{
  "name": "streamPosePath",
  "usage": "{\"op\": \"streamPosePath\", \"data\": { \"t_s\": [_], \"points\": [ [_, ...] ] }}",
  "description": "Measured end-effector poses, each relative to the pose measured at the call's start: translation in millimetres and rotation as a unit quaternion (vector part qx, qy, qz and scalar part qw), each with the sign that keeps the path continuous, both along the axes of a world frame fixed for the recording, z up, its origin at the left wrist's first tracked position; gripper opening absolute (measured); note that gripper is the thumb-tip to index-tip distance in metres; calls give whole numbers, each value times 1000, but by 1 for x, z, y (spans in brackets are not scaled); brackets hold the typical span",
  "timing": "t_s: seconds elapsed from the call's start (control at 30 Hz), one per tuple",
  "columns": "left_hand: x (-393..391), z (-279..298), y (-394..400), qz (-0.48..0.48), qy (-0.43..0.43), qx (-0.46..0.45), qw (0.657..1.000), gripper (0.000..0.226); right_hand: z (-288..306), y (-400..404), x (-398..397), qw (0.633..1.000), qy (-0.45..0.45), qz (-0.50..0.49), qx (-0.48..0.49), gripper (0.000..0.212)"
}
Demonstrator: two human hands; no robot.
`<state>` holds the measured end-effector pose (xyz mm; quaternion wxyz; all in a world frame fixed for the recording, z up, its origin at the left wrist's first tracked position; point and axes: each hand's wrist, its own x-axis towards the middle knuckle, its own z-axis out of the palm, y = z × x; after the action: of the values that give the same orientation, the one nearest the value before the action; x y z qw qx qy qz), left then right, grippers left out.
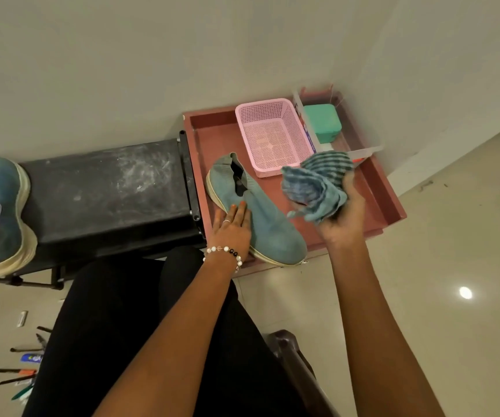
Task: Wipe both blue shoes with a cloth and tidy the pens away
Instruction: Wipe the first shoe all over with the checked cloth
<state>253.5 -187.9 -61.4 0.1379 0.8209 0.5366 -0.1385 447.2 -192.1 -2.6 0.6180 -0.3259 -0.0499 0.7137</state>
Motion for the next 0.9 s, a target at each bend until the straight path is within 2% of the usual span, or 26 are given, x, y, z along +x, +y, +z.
{"op": "streamPosePath", "data": {
  "t_s": [0.03,0.07,0.1,0.13,0.17,0.2,0.23,0.27,0.3,0.33,0.37,0.53,0.67,0.77,0.9],
  "points": [
    [-1,-2,-1,5,9,-15,1000,66,4,5,-6,999,-34,23,13,79],
    [-2,-2,-1,6,18,-23,1000,66,3,11,-12,993,-114,20,9,77],
    [-2,-4,-1,4,25,-26,999,65,1,17,-19,970,-243,-1,-6,68],
    [-1,-4,0,2,30,-28,999,63,-3,21,-25,902,-429,-36,-21,54],
    [0,-4,0,2,34,-32,999,62,-11,24,-33,786,-617,-41,0,44],
    [0,-4,1,5,37,-36,999,61,-22,26,-43,637,-767,-16,73,44],
    [0,-4,1,7,40,-40,998,60,-39,26,-52,479,-861,32,167,46],
    [-1,-3,1,5,44,-46,998,59,-52,24,-59,332,-907,80,245,46],
    [-2,-2,1,-1,50,-51,997,57,-68,21,-62,221,-922,118,294,43],
    [-3,-1,1,-5,58,-55,997,56,-80,18,-60,140,-930,149,306,40],
    [-4,-1,1,-7,66,-54,996,56,-85,14,-57,94,-936,166,297,39],
    [-3,-4,-2,0,85,-43,995,62,-73,-14,-51,36,-952,257,164,40],
    [-4,-2,-1,-7,87,-50,995,63,-61,-32,-58,49,-923,357,135,48],
    [-5,-3,0,-12,95,-56,994,62,-60,-13,-68,26,-925,362,112,54],
    [-6,-2,3,-18,110,-70,991,61,-55,17,-81,30,-920,378,103,54]
  ]
}}
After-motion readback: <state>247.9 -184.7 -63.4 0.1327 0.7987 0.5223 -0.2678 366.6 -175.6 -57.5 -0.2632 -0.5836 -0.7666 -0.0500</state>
